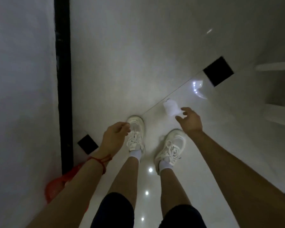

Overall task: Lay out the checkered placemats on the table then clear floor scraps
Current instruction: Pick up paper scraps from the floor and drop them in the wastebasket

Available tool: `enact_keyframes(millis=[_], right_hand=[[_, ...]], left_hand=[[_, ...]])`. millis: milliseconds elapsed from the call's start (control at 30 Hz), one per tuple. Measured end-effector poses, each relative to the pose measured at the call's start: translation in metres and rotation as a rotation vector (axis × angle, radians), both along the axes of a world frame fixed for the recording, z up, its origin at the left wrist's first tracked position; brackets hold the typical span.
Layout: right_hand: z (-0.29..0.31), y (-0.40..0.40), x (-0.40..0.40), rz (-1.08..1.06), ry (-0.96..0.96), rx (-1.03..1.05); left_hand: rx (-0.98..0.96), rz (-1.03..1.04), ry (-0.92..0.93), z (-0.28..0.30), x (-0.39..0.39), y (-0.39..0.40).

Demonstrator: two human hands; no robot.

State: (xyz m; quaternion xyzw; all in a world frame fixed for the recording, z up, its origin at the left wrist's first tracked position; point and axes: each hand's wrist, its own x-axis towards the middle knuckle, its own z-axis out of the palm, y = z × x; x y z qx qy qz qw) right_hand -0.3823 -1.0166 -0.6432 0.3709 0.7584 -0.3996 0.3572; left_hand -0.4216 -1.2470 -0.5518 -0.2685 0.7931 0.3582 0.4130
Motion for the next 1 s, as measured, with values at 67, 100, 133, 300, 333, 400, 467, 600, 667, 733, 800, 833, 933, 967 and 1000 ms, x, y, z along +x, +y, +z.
enact_keyframes(millis=[67,100,133,300,333,400,467,600,667,733,800,833,933,967,1000], right_hand=[[-0.047,-0.007,-0.001,0.094,0.001,0.049],[-0.067,-0.01,-0.001,0.15,0.003,0.089],[-0.085,-0.014,0.0,0.208,0.001,0.13],[-0.149,-0.021,0.013,0.545,0.061,0.287],[-0.159,-0.022,0.016,0.616,0.088,0.333],[-0.175,-0.024,0.021,0.717,0.138,0.415],[-0.183,-0.026,0.025,0.743,0.19,0.433],[-0.172,-0.024,0.027,0.597,0.241,0.416],[-0.155,-0.024,0.024,0.473,0.191,0.379],[-0.13,-0.027,0.017,0.302,0.204,0.288],[-0.099,-0.031,0.009,0.155,0.213,0.196],[-0.084,-0.031,0.005,0.114,0.214,0.157],[-0.027,-0.03,-0.01,0.08,0.237,0.104],[-0.006,-0.029,-0.016,0.059,0.263,0.1],[0.017,-0.026,-0.023,0.033,0.287,0.098]], left_hand=[[-0.001,0.006,-0.008,-0.033,0.01,-0.007],[-0.004,0.004,-0.02,-0.047,0.015,-0.011],[-0.011,0.003,-0.03,-0.06,0.019,-0.015],[-0.041,0.029,-0.047,-0.112,0.031,-0.034],[-0.041,0.031,-0.049,-0.119,0.032,-0.036],[-0.035,0.029,-0.054,-0.13,0.034,-0.038],[-0.028,0.038,-0.05,-0.133,0.036,-0.037],[-0.004,0.065,-0.03,-0.124,0.038,-0.029],[0.01,0.067,-0.024,-0.112,0.038,-0.025],[0.022,0.05,-0.01,-0.095,0.035,-0.02],[0.034,0.016,0.01,-0.073,0.027,-0.016],[0.041,0.002,0.022,-0.061,0.021,-0.015],[0.052,-0.035,0.073,-0.019,-0.003,-0.014],[0.056,-0.036,0.094,-0.003,-0.013,-0.014],[0.061,-0.029,0.112,0.014,-0.023,-0.014]])
